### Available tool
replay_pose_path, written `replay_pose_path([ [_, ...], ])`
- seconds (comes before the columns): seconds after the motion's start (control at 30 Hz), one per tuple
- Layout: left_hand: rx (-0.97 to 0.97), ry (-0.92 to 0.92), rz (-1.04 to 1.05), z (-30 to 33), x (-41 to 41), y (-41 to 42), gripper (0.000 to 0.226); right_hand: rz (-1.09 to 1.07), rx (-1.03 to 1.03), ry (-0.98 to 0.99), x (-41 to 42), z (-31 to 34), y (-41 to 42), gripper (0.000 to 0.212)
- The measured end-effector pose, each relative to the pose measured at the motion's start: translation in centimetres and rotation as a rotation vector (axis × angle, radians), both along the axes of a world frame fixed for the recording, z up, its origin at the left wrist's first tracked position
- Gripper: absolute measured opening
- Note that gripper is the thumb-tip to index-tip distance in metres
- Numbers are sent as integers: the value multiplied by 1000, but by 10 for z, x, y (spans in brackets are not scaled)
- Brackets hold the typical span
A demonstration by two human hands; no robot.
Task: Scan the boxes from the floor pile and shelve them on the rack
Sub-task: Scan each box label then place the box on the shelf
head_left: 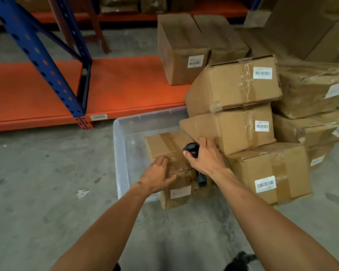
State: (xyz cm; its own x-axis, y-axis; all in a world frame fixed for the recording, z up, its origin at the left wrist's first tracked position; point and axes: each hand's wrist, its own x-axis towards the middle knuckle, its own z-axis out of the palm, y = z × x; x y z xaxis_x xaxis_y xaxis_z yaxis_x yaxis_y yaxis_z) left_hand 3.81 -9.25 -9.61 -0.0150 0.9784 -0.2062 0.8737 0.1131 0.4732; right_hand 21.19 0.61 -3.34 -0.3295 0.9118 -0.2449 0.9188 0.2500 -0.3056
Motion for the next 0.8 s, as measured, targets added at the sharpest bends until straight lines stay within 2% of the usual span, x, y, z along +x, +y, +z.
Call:
replay_pose_path([
  [0.23, 445, 29, -93, -74, 5, -5, 69, -62, 12, -21, -22, -48, 3, 79],
  [0.33, 524, 52, -76, -83, 7, -6, 67, -127, 24, 36, -25, -56, 0, 72],
  [0.47, 573, -7, -6, -85, 11, -14, 62, -242, -54, 272, -13, -49, -10, 76],
  [0.57, 597, -57, -19, -80, 4, -3, 57, -274, -37, 459, 4, -37, -20, 72],
  [0.7, 743, -126, 106, -68, -21, 47, 44, -350, 13, 759, 20, -35, -28, 66],
  [0.8, 741, -141, 239, -54, -44, 90, 31, -381, 48, 920, 24, -40, -36, 70],
])
